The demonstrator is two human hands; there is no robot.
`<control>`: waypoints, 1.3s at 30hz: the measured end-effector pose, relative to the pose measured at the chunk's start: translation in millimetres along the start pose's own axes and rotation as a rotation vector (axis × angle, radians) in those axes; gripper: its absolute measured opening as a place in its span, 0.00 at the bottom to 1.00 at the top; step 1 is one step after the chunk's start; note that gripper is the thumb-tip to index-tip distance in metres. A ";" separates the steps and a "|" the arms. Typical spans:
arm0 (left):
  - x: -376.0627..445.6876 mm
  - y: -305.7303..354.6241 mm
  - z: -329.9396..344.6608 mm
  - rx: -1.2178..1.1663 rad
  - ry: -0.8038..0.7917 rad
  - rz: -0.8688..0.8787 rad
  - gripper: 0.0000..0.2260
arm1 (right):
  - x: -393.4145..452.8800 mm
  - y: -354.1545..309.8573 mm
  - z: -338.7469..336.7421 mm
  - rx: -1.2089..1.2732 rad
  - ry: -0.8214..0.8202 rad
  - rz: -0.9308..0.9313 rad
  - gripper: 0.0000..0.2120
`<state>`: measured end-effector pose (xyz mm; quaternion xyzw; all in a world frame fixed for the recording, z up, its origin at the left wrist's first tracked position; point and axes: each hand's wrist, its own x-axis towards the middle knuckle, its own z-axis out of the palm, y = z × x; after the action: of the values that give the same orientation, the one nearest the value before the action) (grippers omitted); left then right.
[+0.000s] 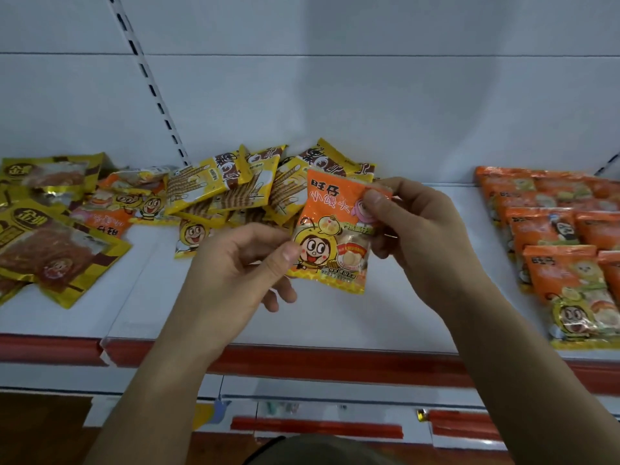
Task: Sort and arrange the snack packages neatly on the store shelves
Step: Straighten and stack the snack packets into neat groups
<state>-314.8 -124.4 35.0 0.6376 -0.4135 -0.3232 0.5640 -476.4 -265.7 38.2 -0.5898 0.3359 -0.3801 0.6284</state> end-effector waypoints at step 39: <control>128.2 -18.6 210.2 0.846 -0.086 0.343 0.01 | 145.7 -26.2 -173.2 -1.912 -0.053 -0.267 0.12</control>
<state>-438.9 -333.3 -8.9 0.7200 -0.6318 -0.0543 0.2819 -558.5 -477.6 54.5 -0.8940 0.4191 -0.0008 -0.1584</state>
